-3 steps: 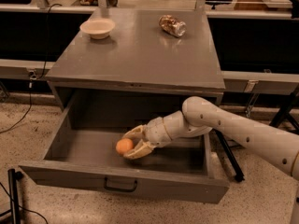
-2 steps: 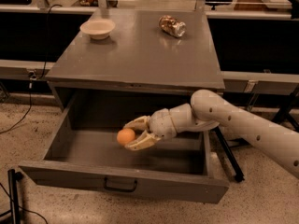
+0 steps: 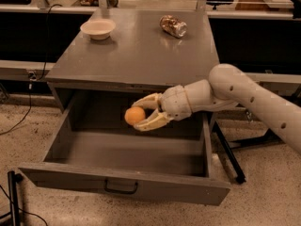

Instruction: Pick orange from top drawer and place on counter

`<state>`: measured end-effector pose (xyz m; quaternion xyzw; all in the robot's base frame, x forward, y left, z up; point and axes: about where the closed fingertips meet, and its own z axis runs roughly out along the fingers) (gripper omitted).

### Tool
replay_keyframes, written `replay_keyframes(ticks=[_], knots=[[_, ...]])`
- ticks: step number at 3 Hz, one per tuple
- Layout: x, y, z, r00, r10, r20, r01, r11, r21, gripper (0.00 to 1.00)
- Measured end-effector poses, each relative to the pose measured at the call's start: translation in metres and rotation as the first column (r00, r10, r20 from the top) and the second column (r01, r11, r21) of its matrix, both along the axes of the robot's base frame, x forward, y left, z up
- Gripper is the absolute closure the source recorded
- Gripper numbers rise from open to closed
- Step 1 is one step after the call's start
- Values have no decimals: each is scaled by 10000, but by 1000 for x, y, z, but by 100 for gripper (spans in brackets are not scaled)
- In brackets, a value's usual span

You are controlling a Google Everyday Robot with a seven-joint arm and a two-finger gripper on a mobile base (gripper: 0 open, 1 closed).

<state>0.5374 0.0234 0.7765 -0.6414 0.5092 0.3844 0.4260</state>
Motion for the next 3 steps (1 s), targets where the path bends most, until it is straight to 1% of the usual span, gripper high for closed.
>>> replay_keyframes(ticks=[1,2,3], knots=[[22,-10,30,9981,-604,140,609,9973,-417,100],[62,-22,56,9833,-1804,-251,1794,9831,-375,100],[102,-30,74,9456,-3193,-629,3178,9476,-338,100]])
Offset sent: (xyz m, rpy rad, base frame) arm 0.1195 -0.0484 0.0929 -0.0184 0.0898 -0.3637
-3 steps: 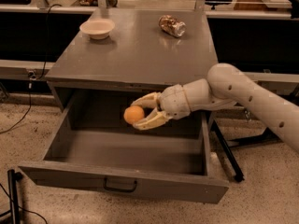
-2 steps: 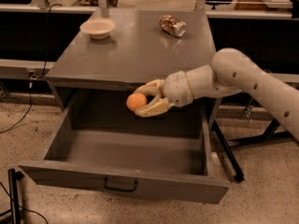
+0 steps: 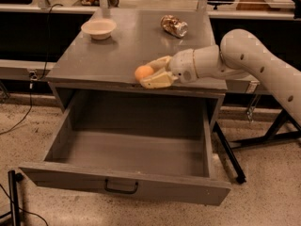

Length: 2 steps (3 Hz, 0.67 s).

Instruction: Pick orange from top drawer and place on counter

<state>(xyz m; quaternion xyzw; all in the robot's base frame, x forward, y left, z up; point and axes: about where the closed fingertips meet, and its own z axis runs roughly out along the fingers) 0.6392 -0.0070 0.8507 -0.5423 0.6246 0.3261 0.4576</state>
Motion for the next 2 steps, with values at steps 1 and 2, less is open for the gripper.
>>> replay_keyframes(ticks=[1,2], knots=[[43,-9,6,9838,-1739,-442,1733,9847,-177,100],[43,-9,6,9838,-1739,-442,1733,9847,-177,100]])
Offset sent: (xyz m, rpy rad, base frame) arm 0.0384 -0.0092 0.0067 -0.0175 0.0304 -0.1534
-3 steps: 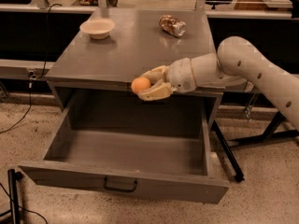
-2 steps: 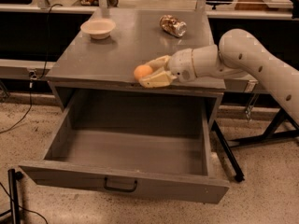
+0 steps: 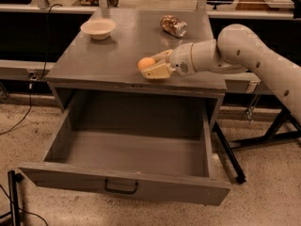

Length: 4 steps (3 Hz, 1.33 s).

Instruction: Pick orange from top drawer and place on counter

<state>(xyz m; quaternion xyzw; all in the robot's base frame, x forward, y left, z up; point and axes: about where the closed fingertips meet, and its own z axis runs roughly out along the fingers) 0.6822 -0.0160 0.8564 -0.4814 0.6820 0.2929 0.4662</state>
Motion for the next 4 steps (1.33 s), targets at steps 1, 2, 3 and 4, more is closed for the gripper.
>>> replay_keyframes(ticks=[1,2,3,4], knots=[[0,2,-3,10000,-36,-32,35,9997,-227,100],[1,0,-6,9995,-286,-143,279,9986,-442,100],[16,-8,6,9962,-870,-12,869,9961,-144,100],[39,-12,22,9919,-1268,94,1266,9918,193,100]])
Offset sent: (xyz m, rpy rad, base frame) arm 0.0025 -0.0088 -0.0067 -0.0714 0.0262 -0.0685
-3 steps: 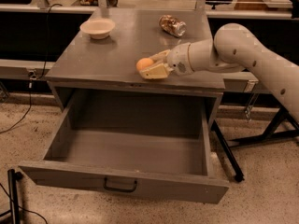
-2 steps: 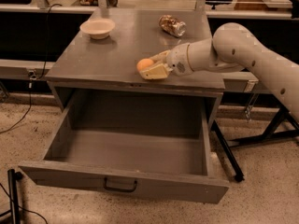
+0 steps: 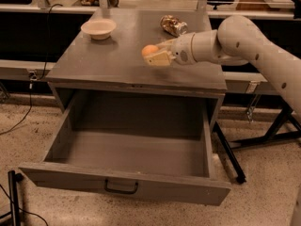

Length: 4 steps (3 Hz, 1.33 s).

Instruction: Pick orange from top drawer and place on counter

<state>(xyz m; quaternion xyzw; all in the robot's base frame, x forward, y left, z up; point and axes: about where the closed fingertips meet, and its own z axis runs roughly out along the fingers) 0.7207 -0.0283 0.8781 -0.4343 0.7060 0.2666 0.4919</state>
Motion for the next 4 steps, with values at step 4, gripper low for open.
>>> replay_keyframes(ticks=[4], knots=[[58,-7,-28,9878,-1081,-1122,1059,9941,-255,100]])
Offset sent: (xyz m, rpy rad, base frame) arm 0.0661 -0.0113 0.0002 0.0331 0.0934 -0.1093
